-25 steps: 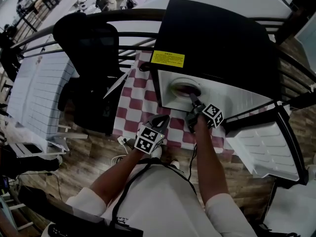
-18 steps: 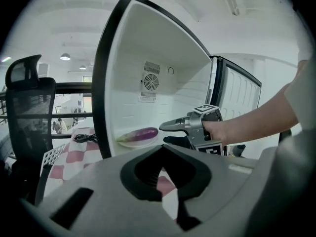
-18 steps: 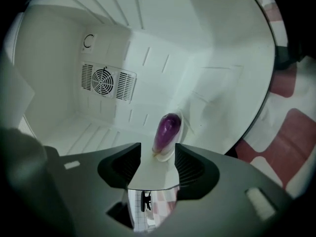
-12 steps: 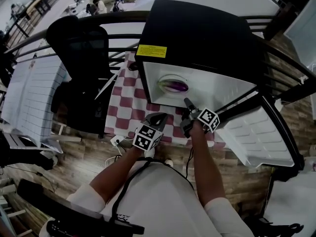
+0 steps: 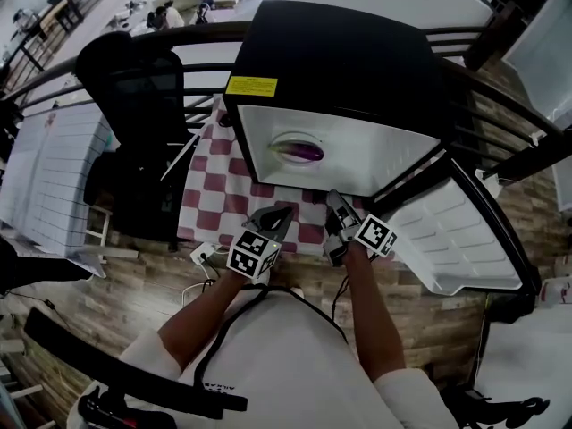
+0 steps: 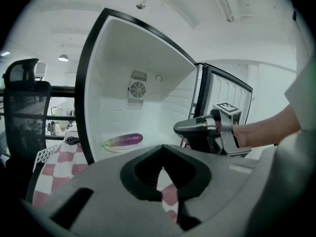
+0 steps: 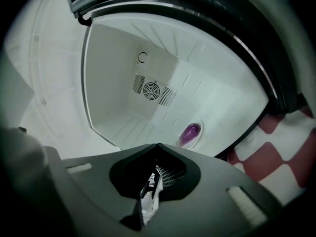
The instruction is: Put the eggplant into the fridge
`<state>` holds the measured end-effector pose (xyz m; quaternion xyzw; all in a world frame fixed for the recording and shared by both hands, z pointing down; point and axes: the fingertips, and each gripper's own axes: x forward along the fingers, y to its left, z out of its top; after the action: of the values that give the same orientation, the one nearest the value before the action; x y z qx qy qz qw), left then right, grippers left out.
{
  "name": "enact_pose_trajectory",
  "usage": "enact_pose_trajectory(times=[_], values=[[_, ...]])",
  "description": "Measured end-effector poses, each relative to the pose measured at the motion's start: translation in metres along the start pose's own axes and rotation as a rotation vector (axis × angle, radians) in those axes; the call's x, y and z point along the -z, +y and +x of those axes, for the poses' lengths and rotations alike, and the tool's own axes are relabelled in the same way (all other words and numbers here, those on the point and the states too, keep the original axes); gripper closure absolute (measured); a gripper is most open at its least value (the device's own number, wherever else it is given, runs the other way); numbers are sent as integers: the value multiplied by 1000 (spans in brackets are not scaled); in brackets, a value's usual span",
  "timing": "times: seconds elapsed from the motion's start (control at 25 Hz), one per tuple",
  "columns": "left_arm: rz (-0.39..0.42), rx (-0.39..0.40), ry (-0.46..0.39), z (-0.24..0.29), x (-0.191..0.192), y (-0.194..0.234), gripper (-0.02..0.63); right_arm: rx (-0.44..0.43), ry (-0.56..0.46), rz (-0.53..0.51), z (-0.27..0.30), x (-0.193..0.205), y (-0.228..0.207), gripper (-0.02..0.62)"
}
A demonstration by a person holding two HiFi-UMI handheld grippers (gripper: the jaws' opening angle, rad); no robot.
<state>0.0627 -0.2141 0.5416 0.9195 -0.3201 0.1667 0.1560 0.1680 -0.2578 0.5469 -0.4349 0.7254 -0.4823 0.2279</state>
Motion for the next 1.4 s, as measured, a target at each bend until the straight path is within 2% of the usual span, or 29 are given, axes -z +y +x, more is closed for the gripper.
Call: enact_pose_trajectory(times=[0.32, 0.52, 1.04, 1.28, 1.4], values=[[-13, -9, -49, -21, -14, -10, 600, -5, -1, -270, -53, 7, 41, 589], [-11, -3, -81, -36, -24, -20, 600, -15, -15, -375, -81, 8, 63, 589], [-35, -16, -128, -66, -35, -20, 601, -5, -31, -492, -120, 5, 86, 589], [-59, -16, -125, -64, -32, -18, 601, 34, 14, -625, -116, 10, 88, 589], [-64, -12, -124, -62, -31, -18, 601, 42, 25, -652, -115, 13, 88, 589]])
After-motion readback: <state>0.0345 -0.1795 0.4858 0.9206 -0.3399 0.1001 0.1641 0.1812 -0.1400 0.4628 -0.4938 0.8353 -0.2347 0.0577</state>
